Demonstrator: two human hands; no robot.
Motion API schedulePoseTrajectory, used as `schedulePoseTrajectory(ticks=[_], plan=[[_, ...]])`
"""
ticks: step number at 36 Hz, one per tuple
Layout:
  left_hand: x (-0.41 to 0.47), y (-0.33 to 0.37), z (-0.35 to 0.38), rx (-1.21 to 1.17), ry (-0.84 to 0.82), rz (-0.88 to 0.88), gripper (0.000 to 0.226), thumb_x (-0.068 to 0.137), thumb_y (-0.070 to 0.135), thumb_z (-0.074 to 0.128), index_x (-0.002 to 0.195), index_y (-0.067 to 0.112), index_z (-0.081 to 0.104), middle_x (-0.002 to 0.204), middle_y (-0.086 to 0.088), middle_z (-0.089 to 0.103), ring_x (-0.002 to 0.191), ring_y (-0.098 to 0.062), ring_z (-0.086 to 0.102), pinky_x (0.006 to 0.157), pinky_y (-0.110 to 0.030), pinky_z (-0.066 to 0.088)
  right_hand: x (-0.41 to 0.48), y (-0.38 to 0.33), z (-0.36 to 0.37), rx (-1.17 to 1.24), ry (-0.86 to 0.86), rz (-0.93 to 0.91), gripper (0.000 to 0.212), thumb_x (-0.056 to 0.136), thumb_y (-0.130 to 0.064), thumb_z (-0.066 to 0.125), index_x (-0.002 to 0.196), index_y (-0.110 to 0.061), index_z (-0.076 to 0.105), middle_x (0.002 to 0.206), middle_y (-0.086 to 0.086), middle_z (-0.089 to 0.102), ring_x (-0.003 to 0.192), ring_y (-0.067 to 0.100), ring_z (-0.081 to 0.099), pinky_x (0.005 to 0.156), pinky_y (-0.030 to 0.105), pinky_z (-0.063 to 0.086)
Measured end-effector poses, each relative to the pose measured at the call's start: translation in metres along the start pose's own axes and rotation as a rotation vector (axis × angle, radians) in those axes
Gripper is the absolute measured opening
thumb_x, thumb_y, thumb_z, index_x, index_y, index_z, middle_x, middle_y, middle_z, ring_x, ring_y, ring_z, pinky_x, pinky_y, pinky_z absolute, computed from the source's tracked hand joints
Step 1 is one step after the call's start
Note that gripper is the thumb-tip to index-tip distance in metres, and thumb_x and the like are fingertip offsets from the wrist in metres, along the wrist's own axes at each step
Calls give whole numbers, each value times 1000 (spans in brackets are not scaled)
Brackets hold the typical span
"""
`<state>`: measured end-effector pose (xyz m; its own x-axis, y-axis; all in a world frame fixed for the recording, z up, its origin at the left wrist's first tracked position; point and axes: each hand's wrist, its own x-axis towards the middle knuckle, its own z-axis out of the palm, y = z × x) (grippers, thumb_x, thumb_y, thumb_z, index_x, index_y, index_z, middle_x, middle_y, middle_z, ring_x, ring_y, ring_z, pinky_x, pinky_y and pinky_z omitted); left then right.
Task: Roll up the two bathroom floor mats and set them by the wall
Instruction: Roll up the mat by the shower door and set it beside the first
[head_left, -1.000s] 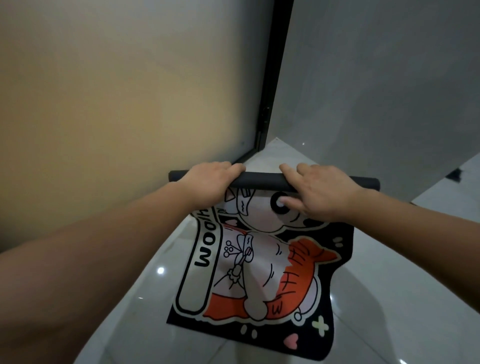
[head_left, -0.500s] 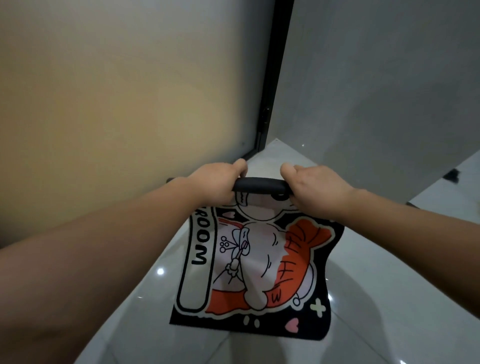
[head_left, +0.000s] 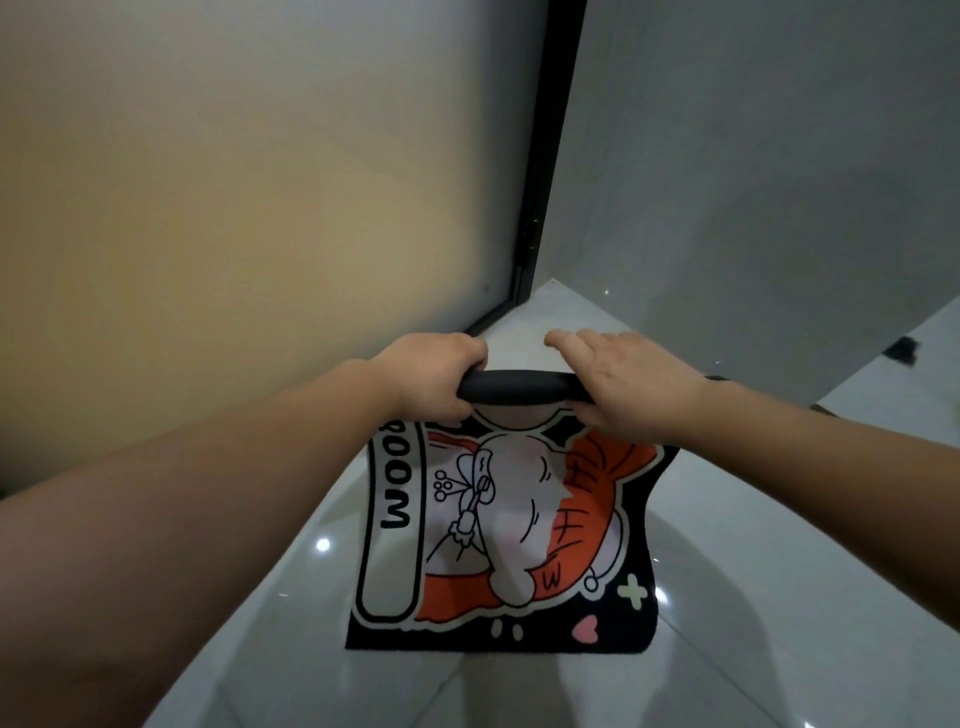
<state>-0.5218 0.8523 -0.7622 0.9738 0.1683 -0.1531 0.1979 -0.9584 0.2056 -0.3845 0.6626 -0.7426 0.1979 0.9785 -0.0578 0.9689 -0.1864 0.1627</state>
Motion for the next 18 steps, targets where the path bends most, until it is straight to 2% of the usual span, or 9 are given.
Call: schedulePoseTrajectory(ticks=[1,3,6,9,11,13,16,18], plan=[[0,2,0,9,8,-10,28,73,25,68,90,22,46,84,5,52,75,-20,52,61,-29,34,1,0,-1,1,6,6,50,83,-34,57,127,-14,42,102,7,53,88,29,55,76,39,45],[1,5,0,-14,19,-35,29,75,21,66,92,19,44,81,2,52,73,-22,52,60,-30,34,3,2,-1,7,22,11,35,79,-34,57,107,-14,53,97,6,50,83,26,52,68,33,40],[3,7,1,-35,37,-41,33,78,14,61,102,16,39,72,3,47,70,-26,51,59,-32,33,5,4,0,132,-29,92,27,78,-30,60,93,-16,44,96,6,45,75,24,50,62,33,39],[3,12,-1,19,22,-5,49,79,26,62,119,23,34,77,6,53,71,-21,52,62,-30,35,2,5,-1,87,-42,133,26,83,-26,57,88,-19,32,82,3,50,64,24,49,55,34,36],[3,15,-5,-30,-42,-33,53,77,45,63,121,31,37,82,10,60,74,-17,57,65,-29,38,0,4,-1,6,5,93,26,86,-24,54,88,-21,29,74,-2,47,59,23,48,52,33,33],[4,17,-7,-164,-131,-79,44,74,52,68,109,33,50,86,10,63,79,-15,62,69,-29,44,-2,3,-2,-94,80,7,21,87,-21,53,94,-20,34,77,-1,49,61,24,51,50,34,34],[4,19,-5,-385,-174,-117,35,73,36,75,99,25,55,89,3,63,83,-18,62,71,-32,49,0,4,-3,-232,140,-83,35,83,-20,58,114,-17,42,86,2,56,67,24,57,50,34,38],[4,21,-1,-339,-109,-108,28,76,25,69,98,22,52,87,-1,61,83,-23,60,66,-31,46,3,5,-6,-254,120,-98,38,82,-27,58,116,-17,44,89,3,55,72,24,57,53,34,39]])
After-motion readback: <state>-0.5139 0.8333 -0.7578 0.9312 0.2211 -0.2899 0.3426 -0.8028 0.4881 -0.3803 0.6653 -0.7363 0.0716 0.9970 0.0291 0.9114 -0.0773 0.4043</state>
